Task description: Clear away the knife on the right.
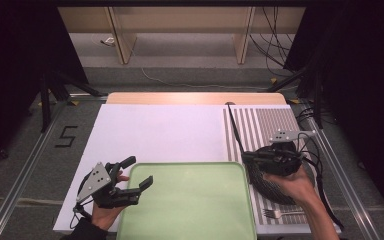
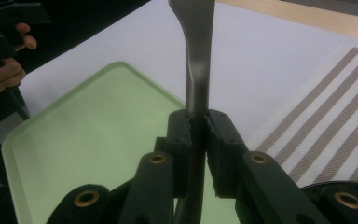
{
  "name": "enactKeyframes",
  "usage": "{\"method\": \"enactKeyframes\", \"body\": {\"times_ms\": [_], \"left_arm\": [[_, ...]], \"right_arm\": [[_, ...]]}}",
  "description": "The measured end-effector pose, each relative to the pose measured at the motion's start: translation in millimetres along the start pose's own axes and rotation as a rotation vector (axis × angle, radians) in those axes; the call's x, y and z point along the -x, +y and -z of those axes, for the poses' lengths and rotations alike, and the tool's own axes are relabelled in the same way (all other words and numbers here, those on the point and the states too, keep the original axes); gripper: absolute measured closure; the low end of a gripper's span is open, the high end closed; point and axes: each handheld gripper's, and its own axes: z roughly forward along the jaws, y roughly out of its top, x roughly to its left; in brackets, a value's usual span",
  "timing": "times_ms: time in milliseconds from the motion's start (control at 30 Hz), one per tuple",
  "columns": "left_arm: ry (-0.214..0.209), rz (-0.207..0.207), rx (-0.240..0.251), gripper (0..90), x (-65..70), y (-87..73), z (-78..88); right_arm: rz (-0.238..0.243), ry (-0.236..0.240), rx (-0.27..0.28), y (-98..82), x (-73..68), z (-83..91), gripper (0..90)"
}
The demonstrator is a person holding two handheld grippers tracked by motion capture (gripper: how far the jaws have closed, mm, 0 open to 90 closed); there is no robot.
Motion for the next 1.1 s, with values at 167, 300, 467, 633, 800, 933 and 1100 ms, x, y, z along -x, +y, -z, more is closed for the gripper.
{"method": "enactKeyframes", "body": {"times_ms": [167,300,467,633,800,933,1100], "left_arm": [[0.001,-0.001,0.0,15.9,0.0,0.1,0.2],[0.001,-0.001,0.0,15.9,0.2,0.1,0.2],[0.004,-0.003,0.0,15.9,0.6,0.2,0.5],[0.006,-0.004,0.001,15.9,0.3,0.1,0.5],[0.006,-0.006,0.002,15.9,0.5,0.2,0.3],[0.007,-0.006,0.002,15.9,0.4,0.2,0.4],[0.006,-0.008,0.001,15.9,0.5,0.2,0.3]], "right_arm": [[-0.011,0.005,-0.015,-6.0,-13.9,-1.8,80.4],[-0.007,0.002,-0.019,-11.9,-24.3,0.4,80.4],[-0.009,0.014,-0.037,-19.0,-36.6,-2.3,80.4],[-0.016,0.012,-0.076,-24.7,-44.1,-11.7,80.3],[-0.022,0.015,-0.11,-29.0,-49.2,-20.3,80.3],[-0.029,0.013,-0.128,-31.7,-52.6,-23.1,80.3],[-0.032,0.015,-0.152,-35.7,-57.0,-27.3,80.3]]}}
